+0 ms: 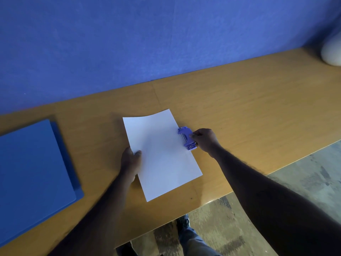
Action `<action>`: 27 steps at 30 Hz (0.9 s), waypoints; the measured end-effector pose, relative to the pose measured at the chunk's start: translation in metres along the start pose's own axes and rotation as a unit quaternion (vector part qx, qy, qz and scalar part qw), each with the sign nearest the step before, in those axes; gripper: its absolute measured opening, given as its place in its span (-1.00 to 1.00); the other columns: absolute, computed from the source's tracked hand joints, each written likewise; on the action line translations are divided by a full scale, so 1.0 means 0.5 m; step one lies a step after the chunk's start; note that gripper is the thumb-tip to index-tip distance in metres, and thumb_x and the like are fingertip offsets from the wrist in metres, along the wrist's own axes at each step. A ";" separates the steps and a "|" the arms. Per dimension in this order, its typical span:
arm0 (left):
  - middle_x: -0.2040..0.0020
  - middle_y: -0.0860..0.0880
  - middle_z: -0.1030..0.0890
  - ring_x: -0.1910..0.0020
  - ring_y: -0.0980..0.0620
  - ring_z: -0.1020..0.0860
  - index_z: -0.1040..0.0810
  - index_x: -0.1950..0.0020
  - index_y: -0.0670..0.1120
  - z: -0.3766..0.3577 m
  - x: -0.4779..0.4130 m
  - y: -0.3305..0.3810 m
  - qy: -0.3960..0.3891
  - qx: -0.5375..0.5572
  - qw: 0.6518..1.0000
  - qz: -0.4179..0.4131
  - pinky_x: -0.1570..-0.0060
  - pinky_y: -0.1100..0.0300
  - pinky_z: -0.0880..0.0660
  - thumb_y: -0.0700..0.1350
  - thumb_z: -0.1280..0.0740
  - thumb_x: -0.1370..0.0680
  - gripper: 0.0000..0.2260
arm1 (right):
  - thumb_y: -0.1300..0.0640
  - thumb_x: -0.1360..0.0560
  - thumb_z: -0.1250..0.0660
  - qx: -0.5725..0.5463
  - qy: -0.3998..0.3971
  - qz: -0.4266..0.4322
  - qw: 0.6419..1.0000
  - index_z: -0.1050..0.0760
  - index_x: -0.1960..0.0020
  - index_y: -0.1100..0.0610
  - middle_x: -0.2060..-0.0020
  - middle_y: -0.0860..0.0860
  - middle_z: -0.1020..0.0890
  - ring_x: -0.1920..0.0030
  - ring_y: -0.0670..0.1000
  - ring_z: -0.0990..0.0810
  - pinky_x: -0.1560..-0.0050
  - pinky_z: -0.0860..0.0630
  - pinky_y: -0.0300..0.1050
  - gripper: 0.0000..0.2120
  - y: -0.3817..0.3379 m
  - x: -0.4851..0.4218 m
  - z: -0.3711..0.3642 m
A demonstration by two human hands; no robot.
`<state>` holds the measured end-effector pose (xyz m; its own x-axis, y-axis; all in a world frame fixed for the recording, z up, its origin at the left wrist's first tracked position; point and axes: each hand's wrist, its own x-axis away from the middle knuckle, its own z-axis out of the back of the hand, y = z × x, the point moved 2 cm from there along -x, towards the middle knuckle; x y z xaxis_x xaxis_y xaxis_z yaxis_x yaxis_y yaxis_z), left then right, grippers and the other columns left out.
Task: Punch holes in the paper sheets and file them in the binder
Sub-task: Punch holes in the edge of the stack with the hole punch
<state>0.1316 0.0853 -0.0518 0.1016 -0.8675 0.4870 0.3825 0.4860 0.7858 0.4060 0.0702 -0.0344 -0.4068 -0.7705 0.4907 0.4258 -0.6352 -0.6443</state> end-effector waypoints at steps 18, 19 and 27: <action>-0.24 -0.13 -0.56 -0.05 0.01 -0.49 -0.45 -0.34 -0.21 -0.006 -0.001 0.012 -0.012 -0.011 1.000 -0.021 -0.04 0.19 -0.41 -0.25 -0.22 -0.56 -0.66 | 0.04 -0.52 -0.32 0.041 -0.009 0.015 0.999 -0.61 0.00 0.16 0.14 0.08 -0.63 0.19 0.02 -0.54 0.27 -0.42 -0.11 -0.79 -0.022 -0.005 0.006; -0.24 -0.12 -0.56 -0.05 0.01 -0.49 -0.46 -0.34 -0.21 -0.005 -0.002 0.011 -0.013 -0.011 1.000 -0.021 -0.04 0.19 -0.42 -0.25 -0.22 -0.56 -0.66 | 0.02 -0.52 -0.32 0.027 -0.006 0.007 1.000 -0.62 0.02 0.17 0.15 0.09 -0.65 0.18 0.04 -0.56 0.26 -0.43 -0.11 -0.78 -0.022 -0.007 0.006; -0.18 -0.11 -0.60 -0.06 -0.05 -0.55 -0.51 -0.29 -0.20 -0.004 -0.009 0.001 -0.018 -0.001 1.000 -0.018 -0.03 0.17 -0.45 -0.23 -0.22 -0.55 -0.68 | 0.01 -0.44 -0.45 -0.013 -0.022 -0.069 0.997 -0.62 0.05 0.24 0.11 0.19 -0.70 0.22 0.05 -0.60 0.22 -0.49 -0.11 -0.73 -0.015 -0.031 0.017</action>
<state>0.1333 0.0894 -0.0544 0.0540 -0.8799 0.4721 0.3868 0.4543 0.8025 0.4159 0.0867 -0.0323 -0.4245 -0.6780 0.6001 0.3466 -0.7339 -0.5841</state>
